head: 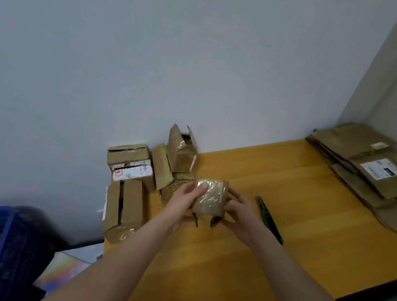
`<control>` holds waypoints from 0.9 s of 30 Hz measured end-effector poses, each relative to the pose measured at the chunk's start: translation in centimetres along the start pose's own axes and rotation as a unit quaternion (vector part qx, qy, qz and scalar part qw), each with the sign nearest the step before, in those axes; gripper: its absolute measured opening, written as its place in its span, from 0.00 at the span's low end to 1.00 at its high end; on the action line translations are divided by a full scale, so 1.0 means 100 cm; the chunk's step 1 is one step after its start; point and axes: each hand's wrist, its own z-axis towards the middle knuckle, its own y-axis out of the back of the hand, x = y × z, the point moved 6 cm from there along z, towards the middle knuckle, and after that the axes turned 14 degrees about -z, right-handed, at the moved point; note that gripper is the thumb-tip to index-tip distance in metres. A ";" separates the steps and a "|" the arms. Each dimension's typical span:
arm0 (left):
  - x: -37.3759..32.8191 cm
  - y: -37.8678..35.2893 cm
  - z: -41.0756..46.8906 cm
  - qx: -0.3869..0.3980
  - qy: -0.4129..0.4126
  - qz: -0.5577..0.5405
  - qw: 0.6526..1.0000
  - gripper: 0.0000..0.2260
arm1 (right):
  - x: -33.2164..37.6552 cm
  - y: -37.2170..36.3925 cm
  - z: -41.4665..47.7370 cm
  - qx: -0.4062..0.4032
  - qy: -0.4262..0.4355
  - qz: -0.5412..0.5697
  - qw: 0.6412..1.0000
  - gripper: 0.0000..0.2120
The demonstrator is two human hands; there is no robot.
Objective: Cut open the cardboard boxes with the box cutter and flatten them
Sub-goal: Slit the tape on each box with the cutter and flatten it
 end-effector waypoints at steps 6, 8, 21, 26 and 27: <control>-0.004 -0.029 -0.001 0.041 -0.070 0.068 0.994 0.19 | -0.003 0.026 0.000 -0.020 -0.063 0.070 0.995 0.17; -0.002 -0.038 -0.002 0.043 -0.069 0.052 0.995 0.14 | -0.003 0.034 0.002 -0.026 -0.062 0.079 0.995 0.13; 0.021 -0.041 0.023 0.012 0.075 0.174 0.982 0.27 | -0.020 0.054 0.031 0.006 -0.024 0.018 1.000 0.30; 0.044 -0.028 0.049 0.043 0.102 0.228 0.967 0.22 | -0.048 0.062 0.040 -0.038 -0.096 -0.031 0.994 0.24; 0.047 -0.023 0.054 0.047 0.092 0.243 0.965 0.23 | -0.054 0.063 0.044 -0.046 -0.109 -0.051 0.992 0.24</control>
